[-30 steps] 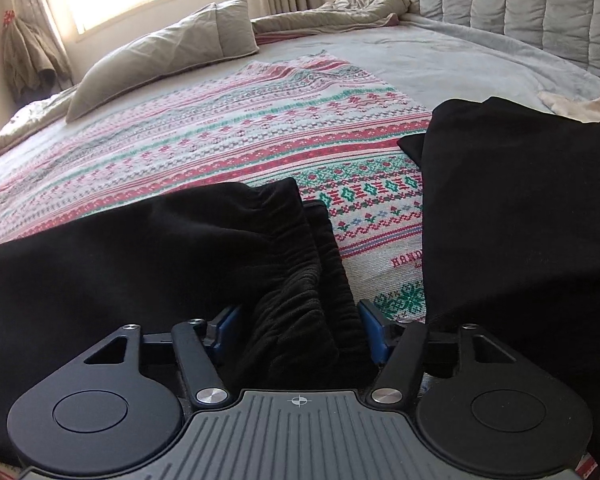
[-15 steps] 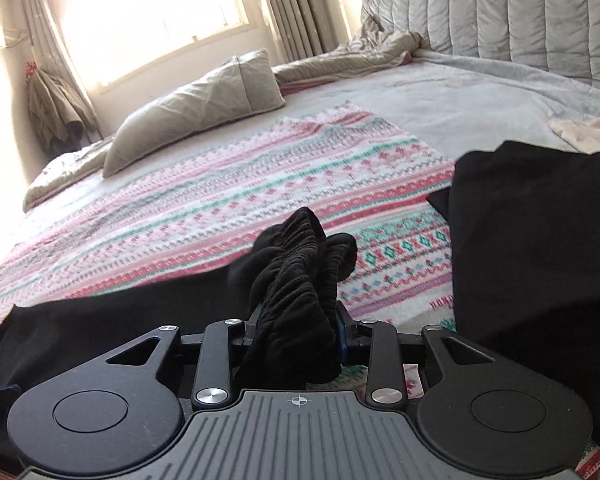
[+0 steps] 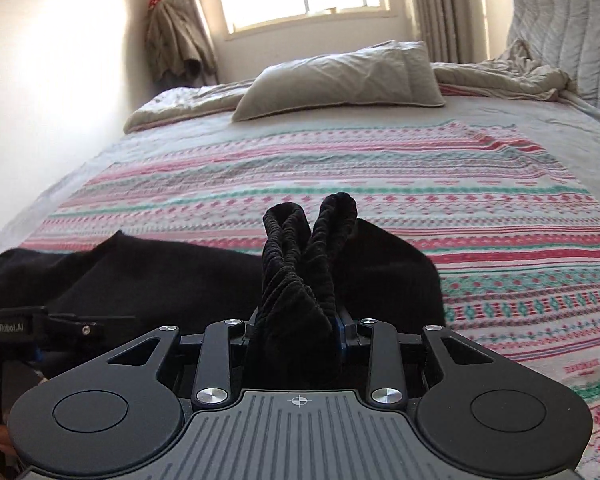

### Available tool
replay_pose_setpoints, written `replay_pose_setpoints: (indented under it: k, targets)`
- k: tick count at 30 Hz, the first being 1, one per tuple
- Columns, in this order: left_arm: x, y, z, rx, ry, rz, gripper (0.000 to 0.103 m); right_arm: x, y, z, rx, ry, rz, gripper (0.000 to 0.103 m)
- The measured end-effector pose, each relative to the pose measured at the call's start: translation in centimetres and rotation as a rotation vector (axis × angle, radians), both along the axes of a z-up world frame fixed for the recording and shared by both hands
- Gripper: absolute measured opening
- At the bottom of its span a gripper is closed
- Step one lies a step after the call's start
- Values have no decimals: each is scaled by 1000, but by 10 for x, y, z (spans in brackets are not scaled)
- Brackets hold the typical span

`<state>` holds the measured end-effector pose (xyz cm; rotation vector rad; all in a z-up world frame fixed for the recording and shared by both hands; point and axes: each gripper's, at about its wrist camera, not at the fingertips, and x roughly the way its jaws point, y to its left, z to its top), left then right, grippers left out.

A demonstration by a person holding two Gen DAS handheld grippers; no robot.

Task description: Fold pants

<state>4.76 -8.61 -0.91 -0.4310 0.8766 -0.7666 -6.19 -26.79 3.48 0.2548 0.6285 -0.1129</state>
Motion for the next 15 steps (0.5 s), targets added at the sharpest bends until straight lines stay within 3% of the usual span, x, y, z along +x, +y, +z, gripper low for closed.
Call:
replay_pose_setpoints:
  k: [5, 7, 8, 10, 12, 15]
  targets:
    - [6, 4, -4, -35, 36, 10, 102, 21, 30, -27, -32, 102, 71, 32]
    - [8, 3, -5, -49, 48, 5, 101, 26, 35, -37, -37, 135, 88, 37]
    - [8, 3, -5, -58, 55, 5, 101, 25, 36, -39, -42, 133, 93, 38]
    - [10, 2, -6, -82, 76, 2, 100, 21, 34, -37, -14, 118, 118, 56]
    - [12, 1, -8, -112, 101, -9, 100, 11, 27, -29, 77, 83, 152, 65]
    - [16, -5, -11, -157, 151, -49, 99, -6, 18, -18, 167, 21, 197, 65]
